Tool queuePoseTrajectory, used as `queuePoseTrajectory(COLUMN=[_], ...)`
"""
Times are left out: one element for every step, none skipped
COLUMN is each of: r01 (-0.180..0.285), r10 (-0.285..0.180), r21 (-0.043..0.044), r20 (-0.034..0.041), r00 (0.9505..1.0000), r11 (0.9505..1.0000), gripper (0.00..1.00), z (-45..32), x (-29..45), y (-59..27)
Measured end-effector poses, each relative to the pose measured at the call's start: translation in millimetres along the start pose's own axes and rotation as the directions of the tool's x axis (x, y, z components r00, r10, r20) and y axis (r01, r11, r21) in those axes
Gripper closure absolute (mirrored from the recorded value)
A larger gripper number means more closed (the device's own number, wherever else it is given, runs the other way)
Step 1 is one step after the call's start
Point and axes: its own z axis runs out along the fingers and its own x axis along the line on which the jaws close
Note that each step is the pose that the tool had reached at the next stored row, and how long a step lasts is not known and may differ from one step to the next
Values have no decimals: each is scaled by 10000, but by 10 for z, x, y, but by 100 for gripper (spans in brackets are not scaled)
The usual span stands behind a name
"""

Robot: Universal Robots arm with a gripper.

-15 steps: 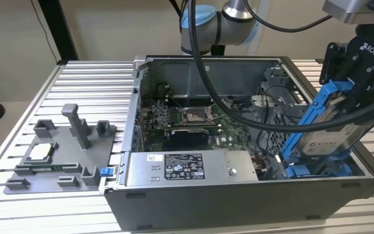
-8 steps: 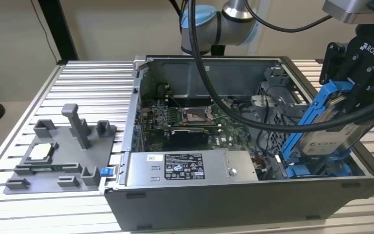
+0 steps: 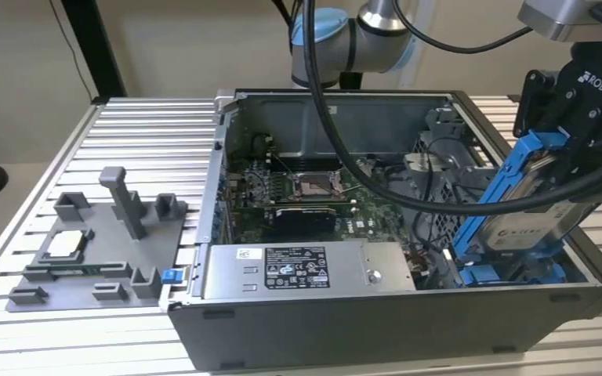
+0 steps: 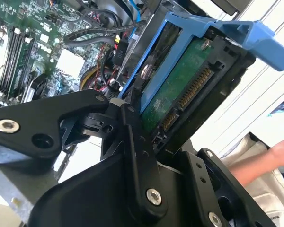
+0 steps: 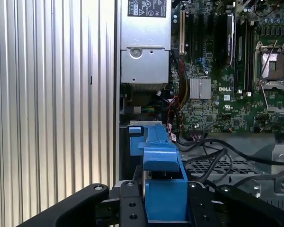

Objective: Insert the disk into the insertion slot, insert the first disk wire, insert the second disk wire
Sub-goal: 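Insert the disk into the insertion slot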

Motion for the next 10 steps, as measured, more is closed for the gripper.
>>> queuePoseTrajectory(r01=[0, 2, 2, 3, 2, 2, 2, 2, 2, 1], r10=[0, -2, -2, -3, -2, -2, -2, -2, -2, -1], r21=[-2, -3, -3, -3, -4, -4, -4, -3, -3, -3], r20=[0, 0, 0, 1, 2, 3, 4, 5, 4, 4], r00=[10000, 10000, 10000, 10000, 10000, 10000, 10000, 10000, 10000, 10000], r11=[10000, 10000, 10000, 10000, 10000, 10000, 10000, 10000, 10000, 10000], gripper=[100, 100, 100, 100, 100, 100, 100, 100, 100, 100], z=[11, 24, 37, 48, 59, 70, 79, 90, 104, 120], x=[0, -1, -3, -7, -12, -17, -20, -23, -26, -29], y=[-2, -6, -10, -16, -24, -32, -41, -48, -53, -55])
